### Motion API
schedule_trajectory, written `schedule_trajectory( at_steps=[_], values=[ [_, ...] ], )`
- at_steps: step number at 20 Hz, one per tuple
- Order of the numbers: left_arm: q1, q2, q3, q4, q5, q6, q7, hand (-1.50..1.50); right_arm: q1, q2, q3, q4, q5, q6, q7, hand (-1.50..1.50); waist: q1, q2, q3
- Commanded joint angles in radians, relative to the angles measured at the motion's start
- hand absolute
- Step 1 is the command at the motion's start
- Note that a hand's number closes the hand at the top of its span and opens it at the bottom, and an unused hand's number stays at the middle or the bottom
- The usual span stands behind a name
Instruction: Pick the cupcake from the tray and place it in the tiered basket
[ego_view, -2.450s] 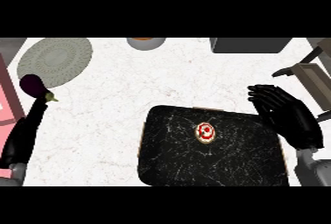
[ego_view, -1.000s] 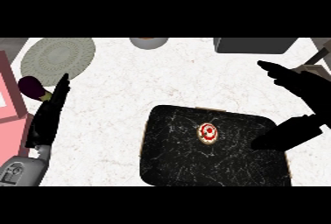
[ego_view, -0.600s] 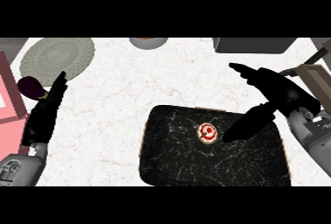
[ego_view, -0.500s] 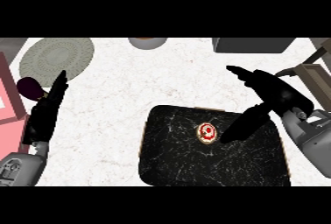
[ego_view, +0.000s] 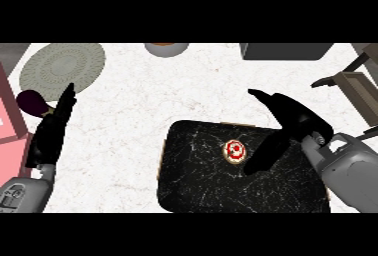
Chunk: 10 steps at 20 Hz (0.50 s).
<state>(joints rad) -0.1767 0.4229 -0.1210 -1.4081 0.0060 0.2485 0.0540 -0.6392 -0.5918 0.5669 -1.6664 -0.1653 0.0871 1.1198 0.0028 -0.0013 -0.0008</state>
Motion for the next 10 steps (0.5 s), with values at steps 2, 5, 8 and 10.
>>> schedule_trajectory(
  at_steps=[2, 5, 8, 10],
  values=[
    [0.015, 0.017, 0.045, -0.011, 0.026, -0.050, -0.006, 0.00, -0.043, 0.034, 0.009, -0.055, 0.032, 0.040, 0.199, -1.50, 0.000, -0.001, 0.000],
    [-0.011, -0.004, 0.025, -0.036, -0.008, -0.022, 0.038, 0.00, -0.010, 0.035, 0.066, -0.030, 0.117, 0.027, 0.160, -1.50, 0.000, -0.001, 0.000],
    [0.040, -0.019, 0.033, -0.033, -0.014, -0.020, -0.006, 0.00, 0.033, 0.011, 0.059, -0.049, 0.141, 0.046, 0.125, -1.50, -0.001, -0.001, 0.000],
    [0.041, -0.040, 0.040, 0.020, -0.028, -0.011, -0.064, 0.00, 0.061, 0.049, 0.104, -0.123, 0.203, -0.005, 0.181, -1.50, -0.008, -0.002, 0.000]
  ],
)
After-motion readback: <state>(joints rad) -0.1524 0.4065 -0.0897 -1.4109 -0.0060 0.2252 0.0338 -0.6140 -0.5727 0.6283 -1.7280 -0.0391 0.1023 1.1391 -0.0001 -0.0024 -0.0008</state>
